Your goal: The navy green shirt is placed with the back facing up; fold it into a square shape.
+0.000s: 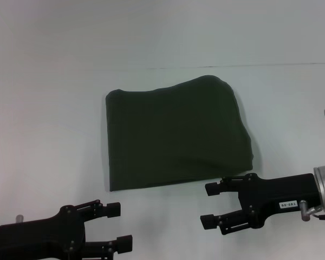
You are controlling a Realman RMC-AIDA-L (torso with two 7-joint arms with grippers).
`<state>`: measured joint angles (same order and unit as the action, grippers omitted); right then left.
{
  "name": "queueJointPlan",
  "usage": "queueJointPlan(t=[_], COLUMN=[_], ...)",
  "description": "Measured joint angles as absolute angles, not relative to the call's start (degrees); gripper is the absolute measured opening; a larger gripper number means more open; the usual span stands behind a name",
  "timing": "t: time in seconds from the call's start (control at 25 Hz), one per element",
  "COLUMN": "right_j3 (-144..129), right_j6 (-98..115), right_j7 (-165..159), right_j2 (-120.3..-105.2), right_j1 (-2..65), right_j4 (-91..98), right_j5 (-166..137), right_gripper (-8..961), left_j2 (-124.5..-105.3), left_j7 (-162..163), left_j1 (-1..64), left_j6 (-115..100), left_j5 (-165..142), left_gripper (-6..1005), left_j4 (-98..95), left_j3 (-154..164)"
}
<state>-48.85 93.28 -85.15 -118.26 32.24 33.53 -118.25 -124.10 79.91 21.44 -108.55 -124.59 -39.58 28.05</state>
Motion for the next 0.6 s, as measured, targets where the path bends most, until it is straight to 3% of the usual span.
queueJointPlan(t=[0.6], right_j3=[-48.2], right_j6=[93.3], right_j7=[-85.3], right_j2=[-118.30], right_j1=[32.3], right_j4=[33.5], right_j5=[-117.8], right_gripper=[945], left_j2=[-124.10], left_j7=[79.9], left_j1=[21.4], left_j6=[-108.3], left_j5=[-124.7], left_gripper=[908], left_j4=[-39.5], left_j3=[28.0])
